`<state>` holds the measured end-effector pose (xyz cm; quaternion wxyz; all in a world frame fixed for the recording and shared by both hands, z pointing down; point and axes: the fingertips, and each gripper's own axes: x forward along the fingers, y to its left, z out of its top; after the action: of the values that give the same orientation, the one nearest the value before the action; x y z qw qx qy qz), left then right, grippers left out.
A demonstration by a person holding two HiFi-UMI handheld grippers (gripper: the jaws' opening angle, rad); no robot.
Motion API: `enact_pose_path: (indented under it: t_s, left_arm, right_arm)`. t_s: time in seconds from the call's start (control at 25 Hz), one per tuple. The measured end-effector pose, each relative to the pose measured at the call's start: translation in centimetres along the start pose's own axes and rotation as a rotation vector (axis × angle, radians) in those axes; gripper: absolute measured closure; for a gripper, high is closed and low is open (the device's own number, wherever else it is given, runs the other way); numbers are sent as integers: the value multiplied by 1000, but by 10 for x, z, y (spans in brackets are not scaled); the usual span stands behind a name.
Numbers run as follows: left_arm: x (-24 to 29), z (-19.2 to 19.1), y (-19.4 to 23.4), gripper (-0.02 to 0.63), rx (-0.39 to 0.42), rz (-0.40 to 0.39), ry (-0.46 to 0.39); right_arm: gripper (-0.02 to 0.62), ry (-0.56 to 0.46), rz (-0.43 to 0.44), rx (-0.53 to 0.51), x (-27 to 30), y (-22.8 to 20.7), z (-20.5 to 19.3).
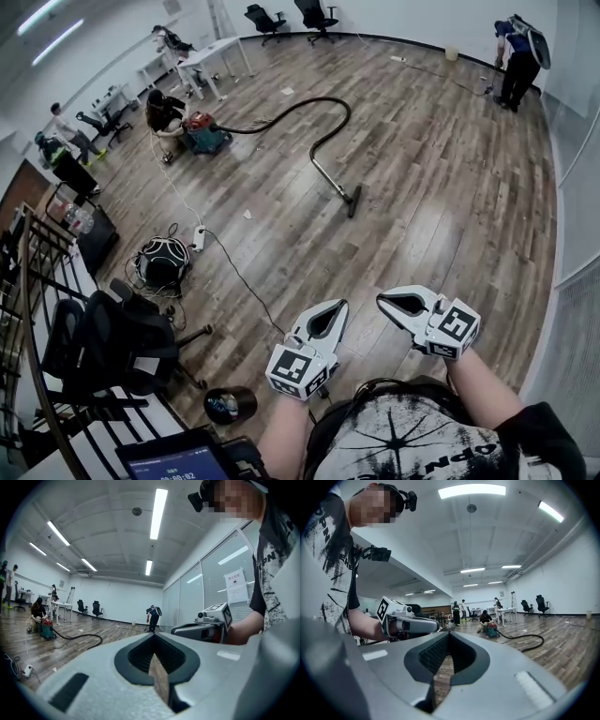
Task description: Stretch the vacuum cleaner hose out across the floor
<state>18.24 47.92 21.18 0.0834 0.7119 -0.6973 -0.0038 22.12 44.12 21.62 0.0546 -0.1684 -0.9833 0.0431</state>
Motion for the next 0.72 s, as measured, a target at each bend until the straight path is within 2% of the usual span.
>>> enact_pose_path:
  t_s: [0.4, 0.72]
  left_arm:
    - [-8, -11, 42, 604, -41, 17, 8]
    - [11, -5, 66, 604, -44, 33, 19]
  right_arm:
    - [588, 14, 3, -4, 41, -12, 1]
    - [588, 14, 32, 2, 59, -38, 8]
